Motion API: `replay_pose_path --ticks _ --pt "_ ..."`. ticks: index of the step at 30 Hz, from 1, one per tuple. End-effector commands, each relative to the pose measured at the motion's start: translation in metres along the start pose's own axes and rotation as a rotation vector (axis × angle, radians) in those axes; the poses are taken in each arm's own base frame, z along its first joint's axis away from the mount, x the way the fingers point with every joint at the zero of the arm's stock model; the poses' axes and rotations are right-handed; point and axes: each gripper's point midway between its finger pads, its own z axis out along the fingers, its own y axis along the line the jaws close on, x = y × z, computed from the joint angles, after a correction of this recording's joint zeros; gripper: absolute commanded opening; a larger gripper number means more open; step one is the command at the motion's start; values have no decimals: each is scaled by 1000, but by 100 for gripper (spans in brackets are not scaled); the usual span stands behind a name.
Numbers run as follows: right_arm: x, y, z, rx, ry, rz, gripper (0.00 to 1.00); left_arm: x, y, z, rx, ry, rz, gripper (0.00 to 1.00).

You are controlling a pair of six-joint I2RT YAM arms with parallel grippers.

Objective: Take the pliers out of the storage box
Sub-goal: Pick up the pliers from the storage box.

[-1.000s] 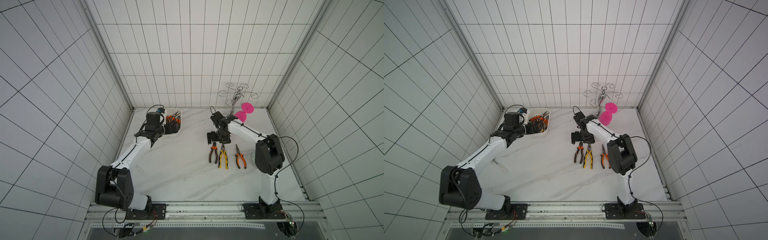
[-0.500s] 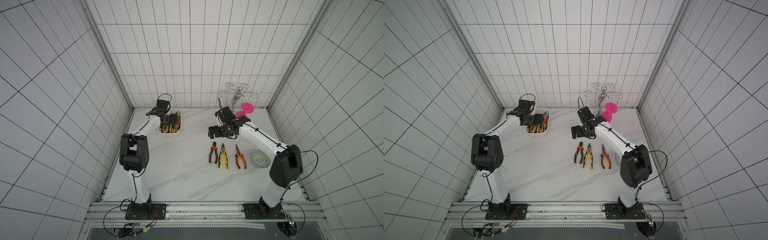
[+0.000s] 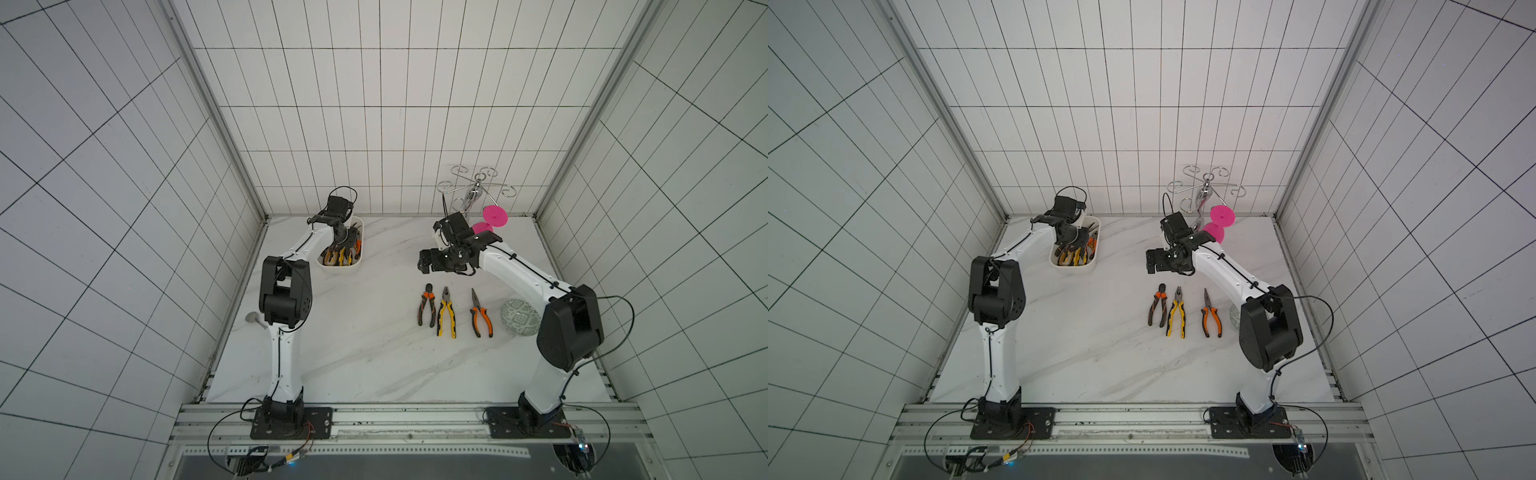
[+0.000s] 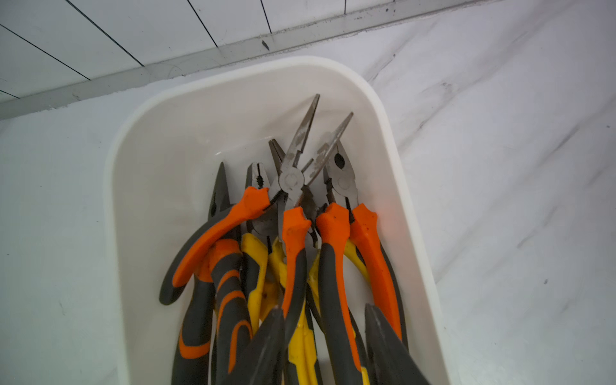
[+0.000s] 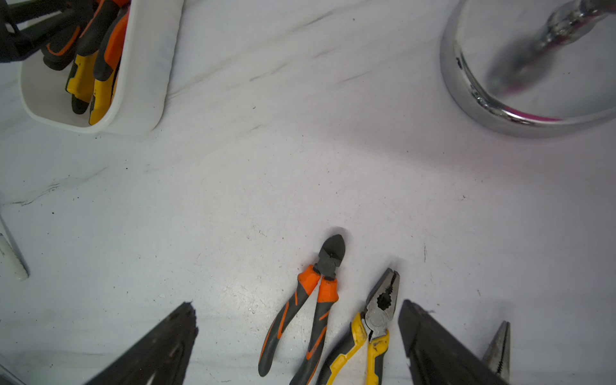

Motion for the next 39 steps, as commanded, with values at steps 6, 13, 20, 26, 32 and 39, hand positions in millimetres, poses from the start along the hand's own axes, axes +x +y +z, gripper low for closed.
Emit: replay_pose_path --ticks 6,13,20,26,32,39 --pt "-18 -8 -4 -12 -25 48 96 8 14 15 -34 44 17 22" --pt "-22 -7 -4 -20 -33 48 96 24 6 36 5 89 11 25" --pt "-25 -9 -9 -23 -39 42 96 33 9 53 -14 122 6 19" --pt "-25 -10 -14 -24 -44 47 96 33 4 51 -6 121 12 0" --pt "-28 -4 -18 -51 -52 41 95 19 -2 23 22 83 -38 0" --pt "-36 8 -30 -108 -76 53 95 -15 -13 -39 139 -100 -120 0"
